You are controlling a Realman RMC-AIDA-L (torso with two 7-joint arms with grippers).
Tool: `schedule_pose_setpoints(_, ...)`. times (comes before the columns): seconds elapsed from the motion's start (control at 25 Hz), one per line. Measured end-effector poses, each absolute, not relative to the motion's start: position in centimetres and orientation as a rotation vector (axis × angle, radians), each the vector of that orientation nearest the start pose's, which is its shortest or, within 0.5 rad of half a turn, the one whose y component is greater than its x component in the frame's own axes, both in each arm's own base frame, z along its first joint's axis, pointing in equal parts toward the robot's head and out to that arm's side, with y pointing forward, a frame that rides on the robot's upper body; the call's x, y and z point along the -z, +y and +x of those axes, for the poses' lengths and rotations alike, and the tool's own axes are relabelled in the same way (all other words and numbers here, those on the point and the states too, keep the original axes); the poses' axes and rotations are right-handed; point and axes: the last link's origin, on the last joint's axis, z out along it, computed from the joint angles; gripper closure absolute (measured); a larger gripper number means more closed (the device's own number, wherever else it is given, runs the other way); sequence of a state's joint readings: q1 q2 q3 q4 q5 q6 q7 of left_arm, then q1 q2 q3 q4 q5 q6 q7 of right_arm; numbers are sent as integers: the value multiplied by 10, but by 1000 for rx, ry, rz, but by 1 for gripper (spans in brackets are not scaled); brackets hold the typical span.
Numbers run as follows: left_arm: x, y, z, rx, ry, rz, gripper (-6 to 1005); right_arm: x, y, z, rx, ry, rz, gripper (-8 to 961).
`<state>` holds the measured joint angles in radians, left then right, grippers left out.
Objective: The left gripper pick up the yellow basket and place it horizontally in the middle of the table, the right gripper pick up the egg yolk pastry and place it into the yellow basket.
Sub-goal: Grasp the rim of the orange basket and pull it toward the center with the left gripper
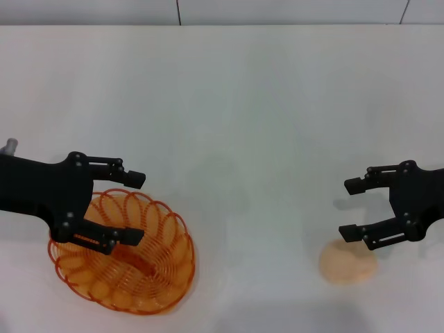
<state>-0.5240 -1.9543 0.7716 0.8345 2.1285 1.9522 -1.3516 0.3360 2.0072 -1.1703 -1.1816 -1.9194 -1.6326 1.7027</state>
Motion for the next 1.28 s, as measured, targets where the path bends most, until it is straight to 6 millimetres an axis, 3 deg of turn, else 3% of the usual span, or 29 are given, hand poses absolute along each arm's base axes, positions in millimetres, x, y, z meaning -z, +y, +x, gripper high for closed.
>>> schedule_pose_setpoints(0.64, -57, 302, -253, 483, -282, -3128, 127, -27, 303, 229, -315, 436, -2978, 112)
schedule_pose_setpoints(0.88, -61, 310, -248, 445, -387, -3125, 128, -27, 303, 228, -319, 433, -2975, 112)
schedule_pose_setpoints(1.0, -71, 317, -244, 364, -493, -3105, 129, -28, 303, 227, -326, 430, -2972, 112)
schedule_pose_setpoints(1.28, -91, 332, -238, -9, -759, -3002, 130, -31, 303, 228, -338, 434, -2958, 111)
